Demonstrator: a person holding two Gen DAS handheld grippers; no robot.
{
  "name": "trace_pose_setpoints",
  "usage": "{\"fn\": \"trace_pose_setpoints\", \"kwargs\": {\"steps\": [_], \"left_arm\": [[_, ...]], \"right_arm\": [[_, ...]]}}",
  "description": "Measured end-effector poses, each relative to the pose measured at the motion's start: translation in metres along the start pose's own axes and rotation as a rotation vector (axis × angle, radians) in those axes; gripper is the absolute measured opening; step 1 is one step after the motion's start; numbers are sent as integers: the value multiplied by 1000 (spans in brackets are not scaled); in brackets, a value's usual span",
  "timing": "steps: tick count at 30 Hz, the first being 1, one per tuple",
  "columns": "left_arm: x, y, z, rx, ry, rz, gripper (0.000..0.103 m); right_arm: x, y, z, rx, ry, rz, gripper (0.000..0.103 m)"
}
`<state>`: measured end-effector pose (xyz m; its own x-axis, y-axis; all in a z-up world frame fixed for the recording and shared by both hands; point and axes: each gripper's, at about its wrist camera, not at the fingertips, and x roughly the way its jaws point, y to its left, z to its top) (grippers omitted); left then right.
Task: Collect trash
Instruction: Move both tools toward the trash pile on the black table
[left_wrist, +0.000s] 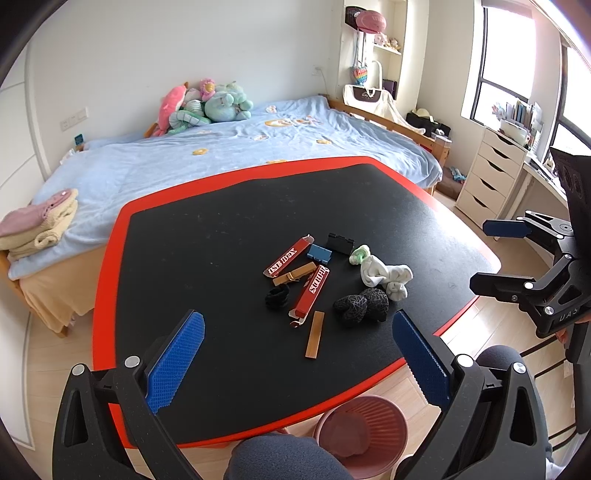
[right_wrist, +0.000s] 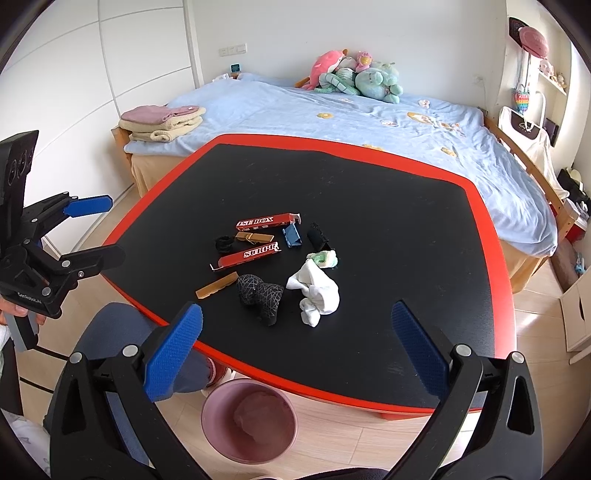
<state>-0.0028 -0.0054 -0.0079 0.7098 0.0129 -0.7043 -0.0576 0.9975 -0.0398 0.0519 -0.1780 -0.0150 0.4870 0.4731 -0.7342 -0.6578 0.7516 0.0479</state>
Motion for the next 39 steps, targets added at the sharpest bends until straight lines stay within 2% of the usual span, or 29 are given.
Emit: {"fn": "trace_pose_setpoints", "kwargs": {"steps": [21, 39], "left_arm": [[4, -8, -5, -2, 9, -3, 98], [18, 2, -1, -22, 55, -8, 98]], "right_arm": [[2, -2, -5, -10, 1, 0, 100], [12, -4, -8, -59, 19, 14, 100]]}}
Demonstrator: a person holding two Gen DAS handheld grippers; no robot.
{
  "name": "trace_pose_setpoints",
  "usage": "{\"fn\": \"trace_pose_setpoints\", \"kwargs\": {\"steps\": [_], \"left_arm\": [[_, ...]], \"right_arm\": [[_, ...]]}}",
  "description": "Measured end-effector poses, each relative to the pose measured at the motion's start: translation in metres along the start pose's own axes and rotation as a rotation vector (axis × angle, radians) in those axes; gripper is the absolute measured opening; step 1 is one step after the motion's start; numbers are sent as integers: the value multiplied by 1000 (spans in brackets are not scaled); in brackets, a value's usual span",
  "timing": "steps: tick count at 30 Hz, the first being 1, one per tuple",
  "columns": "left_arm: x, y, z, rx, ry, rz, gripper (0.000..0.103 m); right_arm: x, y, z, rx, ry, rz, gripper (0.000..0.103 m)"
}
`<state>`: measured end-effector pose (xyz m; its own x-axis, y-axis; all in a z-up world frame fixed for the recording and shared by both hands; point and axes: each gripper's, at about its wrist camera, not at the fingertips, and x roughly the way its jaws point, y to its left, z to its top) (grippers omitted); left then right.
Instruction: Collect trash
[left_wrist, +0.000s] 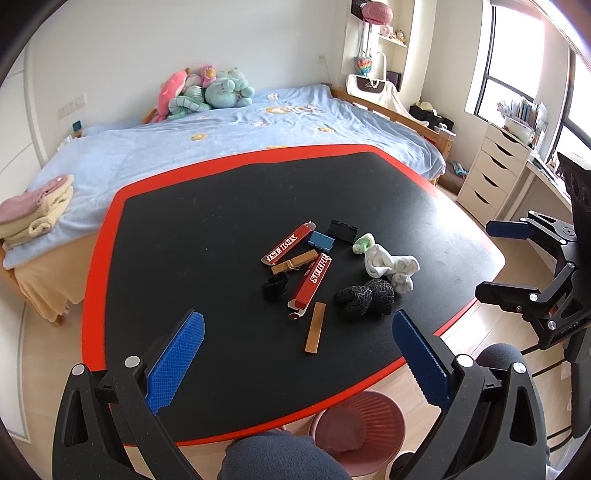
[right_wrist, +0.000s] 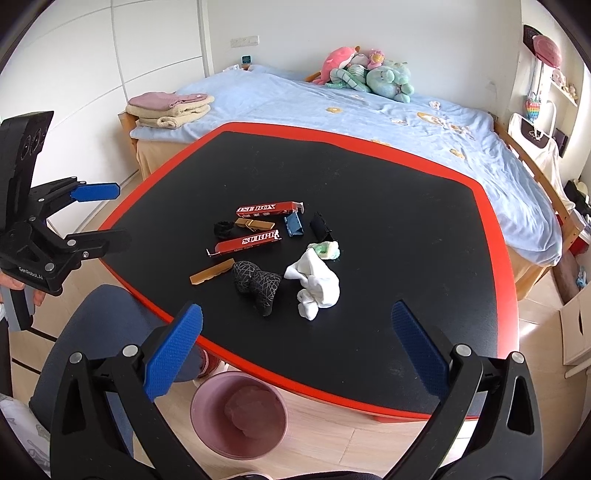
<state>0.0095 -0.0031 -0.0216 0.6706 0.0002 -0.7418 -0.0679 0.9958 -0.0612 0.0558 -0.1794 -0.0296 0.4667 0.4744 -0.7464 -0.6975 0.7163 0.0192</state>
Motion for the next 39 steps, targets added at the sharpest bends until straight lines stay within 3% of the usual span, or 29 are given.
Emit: {"fn": "trace_pose_setpoints", "kwargs": {"steps": [22, 27, 34, 39], "left_arm": [[94, 38, 22, -50, 173, -27, 97], [113, 41, 23, -49, 203, -39, 96], [128, 45, 20, -49, 234, -60, 78], [132, 47, 19, -48, 226, -76, 69]], "right_arm": [[85, -42, 11, 19, 144, 44, 100], [100, -51, 8, 47, 177, 60, 86], [117, -52, 9, 60, 197, 101, 76], [125, -50, 6, 65, 213, 124, 55]]}}
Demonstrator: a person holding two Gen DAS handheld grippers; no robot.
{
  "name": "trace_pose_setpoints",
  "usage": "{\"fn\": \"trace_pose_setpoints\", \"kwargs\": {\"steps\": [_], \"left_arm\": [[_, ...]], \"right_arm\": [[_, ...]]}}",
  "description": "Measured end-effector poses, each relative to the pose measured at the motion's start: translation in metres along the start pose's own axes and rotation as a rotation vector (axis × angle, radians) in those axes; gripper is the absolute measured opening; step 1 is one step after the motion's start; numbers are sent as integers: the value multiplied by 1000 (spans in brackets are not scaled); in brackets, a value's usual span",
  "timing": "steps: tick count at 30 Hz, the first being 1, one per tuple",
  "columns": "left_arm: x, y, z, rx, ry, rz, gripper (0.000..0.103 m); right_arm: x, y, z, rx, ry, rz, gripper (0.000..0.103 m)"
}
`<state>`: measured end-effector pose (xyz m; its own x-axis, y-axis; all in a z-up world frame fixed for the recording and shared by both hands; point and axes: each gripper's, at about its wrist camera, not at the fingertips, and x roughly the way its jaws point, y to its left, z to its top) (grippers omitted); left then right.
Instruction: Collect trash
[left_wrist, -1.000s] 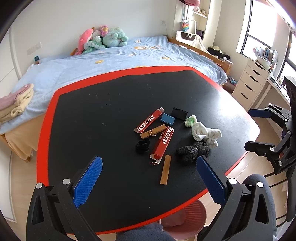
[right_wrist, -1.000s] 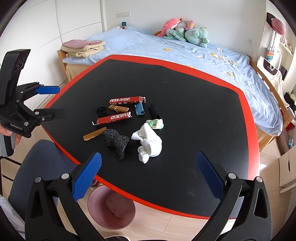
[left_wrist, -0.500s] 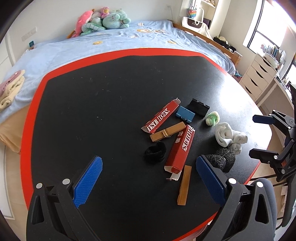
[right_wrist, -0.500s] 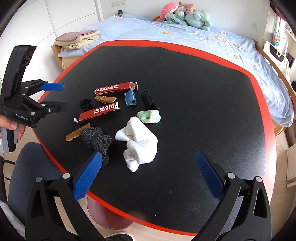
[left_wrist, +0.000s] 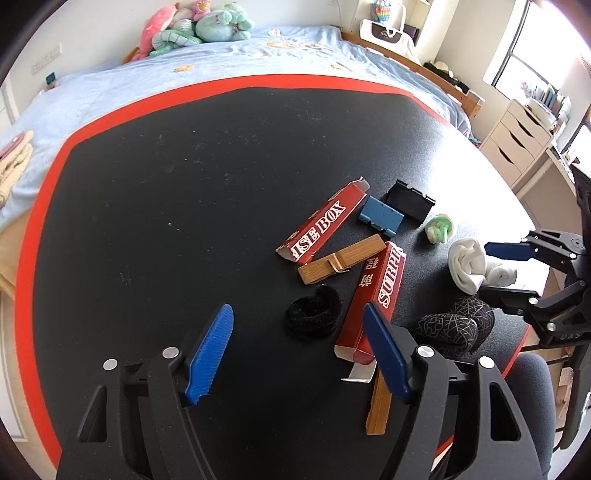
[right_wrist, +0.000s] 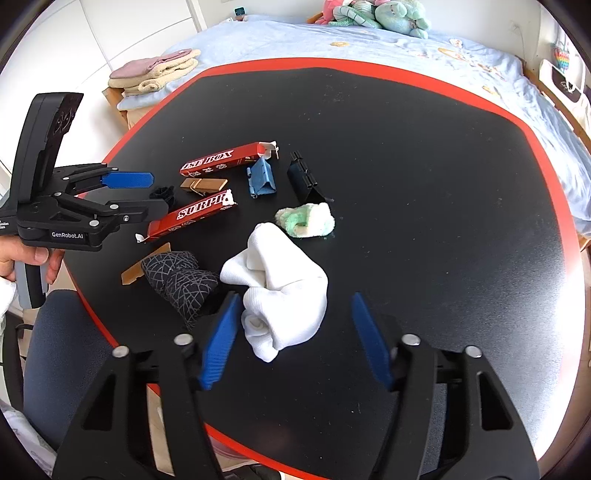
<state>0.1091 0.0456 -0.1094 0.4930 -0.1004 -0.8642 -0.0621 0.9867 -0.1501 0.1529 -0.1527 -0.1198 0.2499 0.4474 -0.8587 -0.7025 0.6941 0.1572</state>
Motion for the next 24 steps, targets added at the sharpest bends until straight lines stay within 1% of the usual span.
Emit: {"fn": "trace_pose_setpoints", "kwargs": {"steps": [1, 2, 3, 5, 6, 7, 8, 11, 16, 24], "left_arm": [[0, 0, 0, 2, -3, -3, 67], [0, 2, 0, 4, -8, -8, 62], [0, 2, 0, 6, -11, -12, 59], [3, 1, -1, 12, 2, -10, 47], [2, -1, 0, 16, -1, -6, 44], [2, 0, 0, 14, -1, -5, 36], [2, 0, 0, 13, 2, -2, 24], [0, -1, -2, 21, 8, 4, 22], [-7, -5, -4, 24, -7, 12, 21], [-45, -19, -10, 42, -68, 14, 21]], "right_arm": [[0, 0, -1, 0, 1, 3, 52], [0, 0, -1, -1, 0, 8, 46], [0, 1, -2, -3, 1, 8, 43], [0, 1, -3, -4, -1, 8, 41], [1, 2, -2, -2, -2, 11, 40], [0, 2, -2, -1, -5, 9, 39], [0, 2, -2, 0, -6, 8, 37], [-3, 2, -4, 5, -18, -1, 33], [-12, 2, -6, 13, -40, -9, 31], [-43, 13, -13, 20, -92, -20, 30]]}}
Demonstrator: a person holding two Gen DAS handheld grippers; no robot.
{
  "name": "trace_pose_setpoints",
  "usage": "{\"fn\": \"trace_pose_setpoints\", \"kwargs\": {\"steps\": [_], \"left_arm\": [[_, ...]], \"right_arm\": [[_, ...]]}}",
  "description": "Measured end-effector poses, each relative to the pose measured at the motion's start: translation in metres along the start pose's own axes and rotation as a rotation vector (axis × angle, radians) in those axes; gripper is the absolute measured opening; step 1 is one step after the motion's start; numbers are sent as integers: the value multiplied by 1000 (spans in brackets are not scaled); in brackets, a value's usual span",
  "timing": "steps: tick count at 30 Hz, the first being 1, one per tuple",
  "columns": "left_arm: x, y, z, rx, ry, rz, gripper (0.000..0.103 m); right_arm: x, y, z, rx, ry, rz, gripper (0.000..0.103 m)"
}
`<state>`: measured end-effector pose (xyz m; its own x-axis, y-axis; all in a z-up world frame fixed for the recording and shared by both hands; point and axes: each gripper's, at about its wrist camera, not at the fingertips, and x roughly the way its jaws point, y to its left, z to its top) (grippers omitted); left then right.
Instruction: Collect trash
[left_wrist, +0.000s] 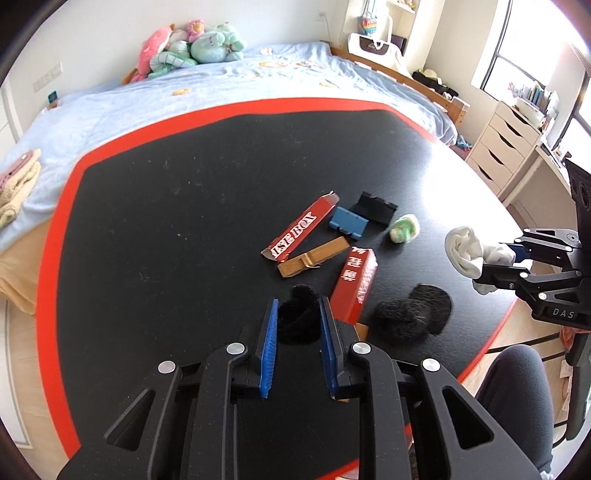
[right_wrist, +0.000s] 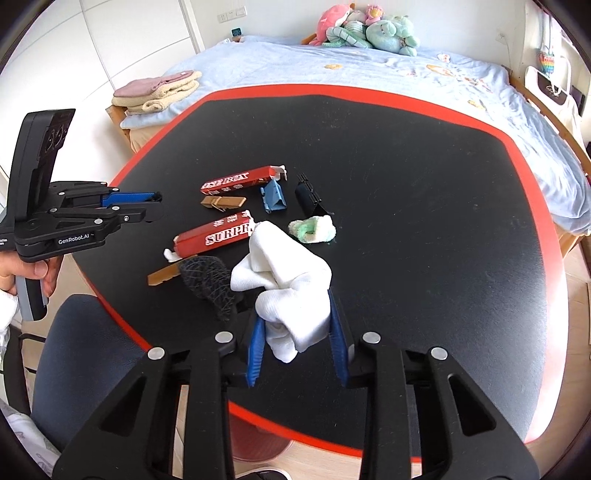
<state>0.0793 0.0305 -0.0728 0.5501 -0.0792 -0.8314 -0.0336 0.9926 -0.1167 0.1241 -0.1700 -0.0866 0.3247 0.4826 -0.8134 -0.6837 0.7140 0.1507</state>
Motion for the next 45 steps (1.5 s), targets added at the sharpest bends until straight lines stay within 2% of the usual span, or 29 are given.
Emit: {"fn": "trace_pose_setpoints", "kwargs": {"steps": [13, 21, 33, 45], "left_arm": [[-57, -44, -34, 56, -56, -29, 21], [-71, -68, -62, 72, -54, -69, 21], [-68, -94, -109, 76, 4, -136, 21], [-66, -101, -124, 87, 26, -160, 22]], "right_arm": [[-58, 43, -41, -31, -62, 13, 30], [-82, 64, -74, -37, -77, 19, 31], [-77, 85, -121, -31, -11, 58, 31], [-74, 90, -133, -29, 10, 78, 31]]}}
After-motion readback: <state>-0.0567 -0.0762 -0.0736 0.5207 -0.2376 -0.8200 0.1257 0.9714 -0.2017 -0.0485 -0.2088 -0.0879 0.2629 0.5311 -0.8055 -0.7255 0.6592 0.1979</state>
